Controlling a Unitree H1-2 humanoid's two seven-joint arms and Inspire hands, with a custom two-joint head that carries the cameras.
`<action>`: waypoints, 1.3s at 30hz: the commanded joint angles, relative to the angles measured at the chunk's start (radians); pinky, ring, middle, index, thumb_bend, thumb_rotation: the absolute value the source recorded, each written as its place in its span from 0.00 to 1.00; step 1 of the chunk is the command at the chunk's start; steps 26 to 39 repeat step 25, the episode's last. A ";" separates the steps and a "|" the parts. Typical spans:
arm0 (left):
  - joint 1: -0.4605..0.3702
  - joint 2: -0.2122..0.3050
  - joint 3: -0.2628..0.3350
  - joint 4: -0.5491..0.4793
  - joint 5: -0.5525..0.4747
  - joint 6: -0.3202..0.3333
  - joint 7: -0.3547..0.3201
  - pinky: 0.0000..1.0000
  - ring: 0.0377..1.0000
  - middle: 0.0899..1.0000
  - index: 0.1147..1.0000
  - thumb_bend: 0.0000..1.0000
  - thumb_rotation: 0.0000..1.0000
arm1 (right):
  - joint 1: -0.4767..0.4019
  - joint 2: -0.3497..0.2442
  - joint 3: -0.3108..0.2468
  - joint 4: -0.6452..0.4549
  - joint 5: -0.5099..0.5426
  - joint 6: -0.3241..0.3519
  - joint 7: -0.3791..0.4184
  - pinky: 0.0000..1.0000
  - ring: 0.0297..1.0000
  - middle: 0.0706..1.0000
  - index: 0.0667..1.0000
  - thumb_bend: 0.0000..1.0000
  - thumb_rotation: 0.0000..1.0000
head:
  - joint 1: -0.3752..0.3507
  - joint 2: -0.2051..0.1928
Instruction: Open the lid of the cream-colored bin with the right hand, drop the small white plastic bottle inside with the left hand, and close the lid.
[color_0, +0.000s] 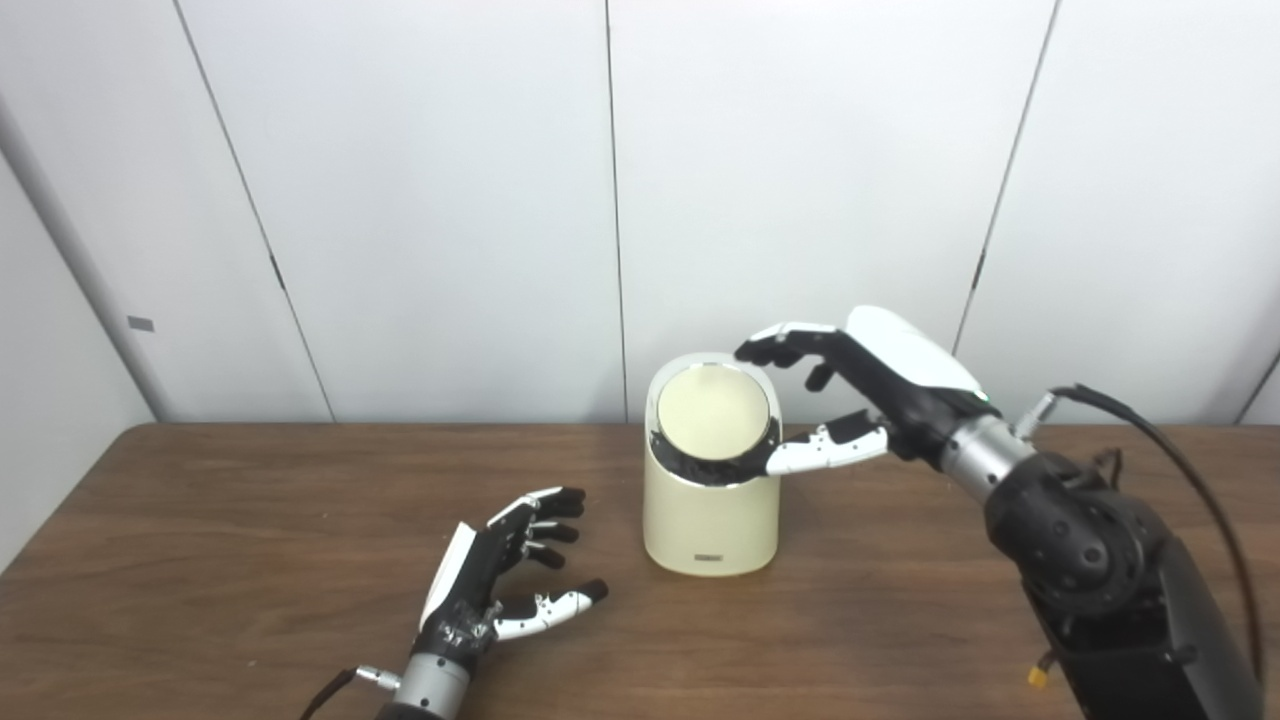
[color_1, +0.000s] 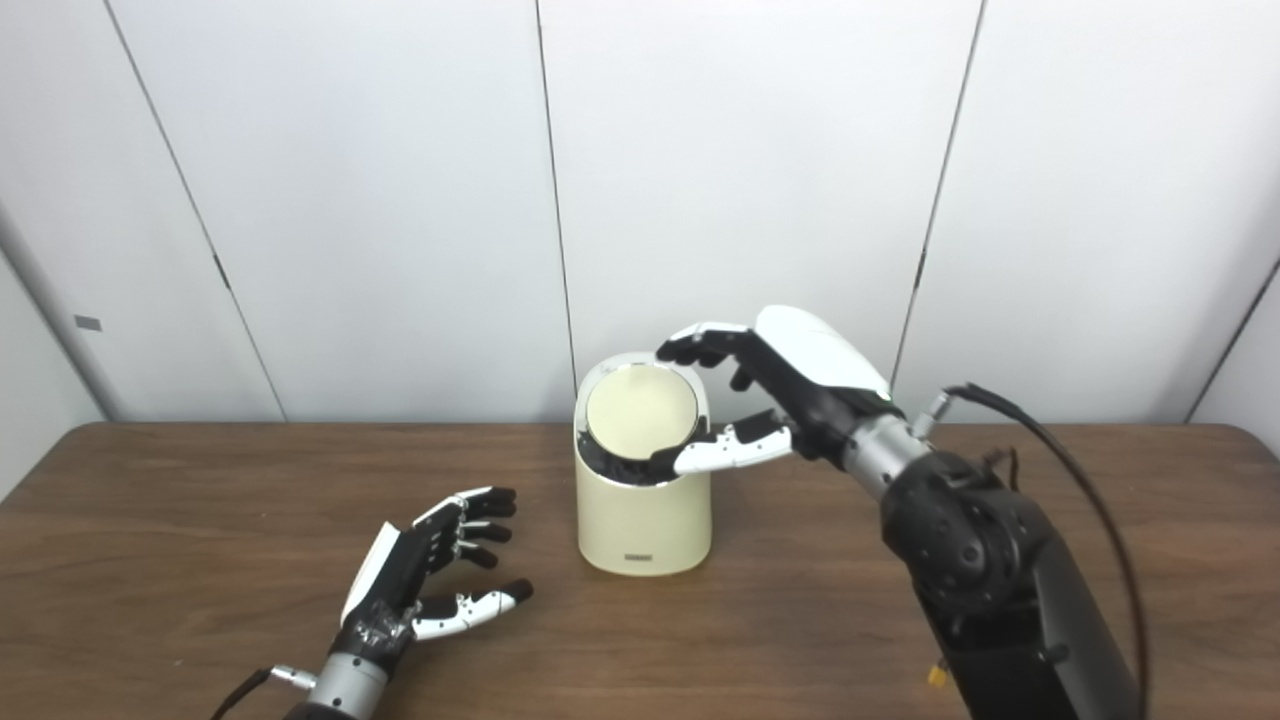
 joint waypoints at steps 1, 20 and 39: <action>-0.039 0.010 0.004 -0.005 -0.010 -0.040 0.002 0.60 0.69 0.75 0.76 0.67 0.04 | 0.005 0.014 -0.044 -0.028 0.030 -0.018 -0.081 0.62 0.76 0.76 0.73 0.68 0.42 | -0.002 -0.001; -0.021 0.021 0.019 -0.007 -0.034 -0.062 0.002 0.58 0.68 0.74 0.75 0.66 0.01 | 0.296 0.163 -0.212 0.150 0.403 -0.195 -0.343 0.71 0.79 0.80 0.79 0.65 0.34 | -0.026 -0.015; -0.015 0.020 0.025 0.002 -0.052 -0.078 0.002 0.59 0.69 0.74 0.75 0.65 0.01 | 0.322 0.194 -0.205 0.188 0.418 -0.242 -0.387 0.68 0.77 0.79 0.79 0.65 0.36 | -0.037 -0.021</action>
